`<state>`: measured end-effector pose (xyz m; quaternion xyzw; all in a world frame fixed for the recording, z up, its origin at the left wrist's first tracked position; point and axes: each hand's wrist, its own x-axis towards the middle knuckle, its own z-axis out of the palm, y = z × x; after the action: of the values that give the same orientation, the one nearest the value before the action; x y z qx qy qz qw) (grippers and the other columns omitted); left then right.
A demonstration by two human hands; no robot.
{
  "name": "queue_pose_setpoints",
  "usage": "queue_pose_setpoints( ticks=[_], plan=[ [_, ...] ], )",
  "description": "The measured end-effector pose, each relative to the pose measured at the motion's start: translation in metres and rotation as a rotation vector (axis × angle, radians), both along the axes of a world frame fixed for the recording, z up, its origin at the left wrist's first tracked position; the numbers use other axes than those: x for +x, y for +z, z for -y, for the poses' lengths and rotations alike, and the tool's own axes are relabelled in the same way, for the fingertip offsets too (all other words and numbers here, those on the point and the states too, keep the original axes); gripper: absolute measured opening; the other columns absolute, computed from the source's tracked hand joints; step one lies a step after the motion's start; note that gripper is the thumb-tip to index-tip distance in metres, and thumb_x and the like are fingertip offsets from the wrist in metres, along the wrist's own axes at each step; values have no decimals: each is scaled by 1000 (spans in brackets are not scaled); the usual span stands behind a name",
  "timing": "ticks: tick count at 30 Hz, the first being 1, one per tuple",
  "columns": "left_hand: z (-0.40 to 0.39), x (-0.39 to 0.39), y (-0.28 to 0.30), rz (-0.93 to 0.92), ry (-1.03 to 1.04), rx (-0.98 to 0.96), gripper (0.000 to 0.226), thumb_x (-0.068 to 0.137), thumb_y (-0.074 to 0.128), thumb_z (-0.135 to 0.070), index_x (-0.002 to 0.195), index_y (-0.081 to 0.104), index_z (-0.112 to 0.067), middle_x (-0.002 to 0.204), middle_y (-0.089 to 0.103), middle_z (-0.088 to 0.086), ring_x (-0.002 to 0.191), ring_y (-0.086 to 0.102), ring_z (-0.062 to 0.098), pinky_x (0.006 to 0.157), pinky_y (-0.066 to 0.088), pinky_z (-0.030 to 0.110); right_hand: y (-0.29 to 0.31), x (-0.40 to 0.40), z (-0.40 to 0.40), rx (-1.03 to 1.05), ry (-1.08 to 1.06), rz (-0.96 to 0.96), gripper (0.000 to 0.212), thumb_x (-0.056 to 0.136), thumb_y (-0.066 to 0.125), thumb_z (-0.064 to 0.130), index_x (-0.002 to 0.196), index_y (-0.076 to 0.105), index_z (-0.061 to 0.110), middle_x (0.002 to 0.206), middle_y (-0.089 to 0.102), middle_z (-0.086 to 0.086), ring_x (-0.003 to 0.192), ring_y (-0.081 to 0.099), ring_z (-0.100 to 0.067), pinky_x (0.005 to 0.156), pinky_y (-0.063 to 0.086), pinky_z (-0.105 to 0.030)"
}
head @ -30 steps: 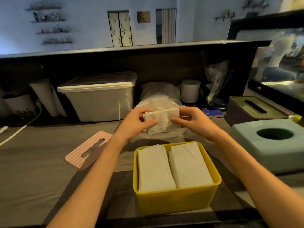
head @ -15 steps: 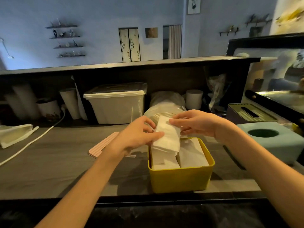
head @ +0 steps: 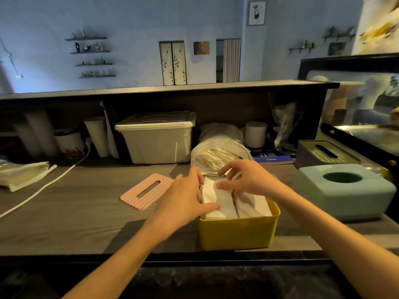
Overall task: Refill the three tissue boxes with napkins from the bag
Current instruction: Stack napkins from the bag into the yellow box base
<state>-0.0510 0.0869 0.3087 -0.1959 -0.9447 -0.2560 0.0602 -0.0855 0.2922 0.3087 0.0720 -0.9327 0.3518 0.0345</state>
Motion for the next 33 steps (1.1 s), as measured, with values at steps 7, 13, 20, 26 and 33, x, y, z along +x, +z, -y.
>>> queue_pose_setpoints(
  ticks=[7, 13, 20, 26, 33],
  plan=[
    [12, -13, 13, -77, -132, -127, 49, 69, 81, -61, 107, 59, -37, 113, 53, -22, 100, 42, 5, 86, 48, 35, -5, 10, -8, 32, 82, -283, 34, 78, 82, 50, 105, 67, 35, 90, 66, 14, 75, 62, -5, 64, 51, -18],
    [16, -25, 19, -22, -238, -275, 66, 68, 80, -65, 126, 60, -43, 126, 53, -27, 97, 35, -2, 83, 40, 25, 1, 22, -17, 196, 280, -148, 53, 68, 86, 58, 116, 68, 42, 107, 65, 26, 89, 60, 2, 75, 53, -16],
    [12, -30, 18, -5, -205, -448, 72, 65, 76, -74, 129, 59, -47, 126, 56, -20, 105, 43, 4, 87, 47, 32, -4, 22, -12, 327, 305, -120, 64, 71, 79, 68, 128, 65, 43, 119, 58, 27, 98, 58, 1, 81, 52, -21],
    [8, -41, 35, 51, -240, -372, 50, 69, 79, -65, 111, 71, -40, 98, 59, -28, 86, 46, -14, 68, 37, 15, 9, 11, -20, 222, 297, -147, 43, 77, 76, 60, 114, 71, 40, 102, 68, 25, 90, 61, 6, 73, 52, -13],
    [2, -100, 27, -13, -107, -29, 18, 90, 69, -46, 101, 73, -32, 87, 69, -20, 83, 62, -8, 69, 47, 9, -20, -73, -54, 64, 12, -215, 26, 92, 73, 35, 116, 71, 25, 101, 70, 15, 86, 67, -2, 73, 54, -14]
  ],
)
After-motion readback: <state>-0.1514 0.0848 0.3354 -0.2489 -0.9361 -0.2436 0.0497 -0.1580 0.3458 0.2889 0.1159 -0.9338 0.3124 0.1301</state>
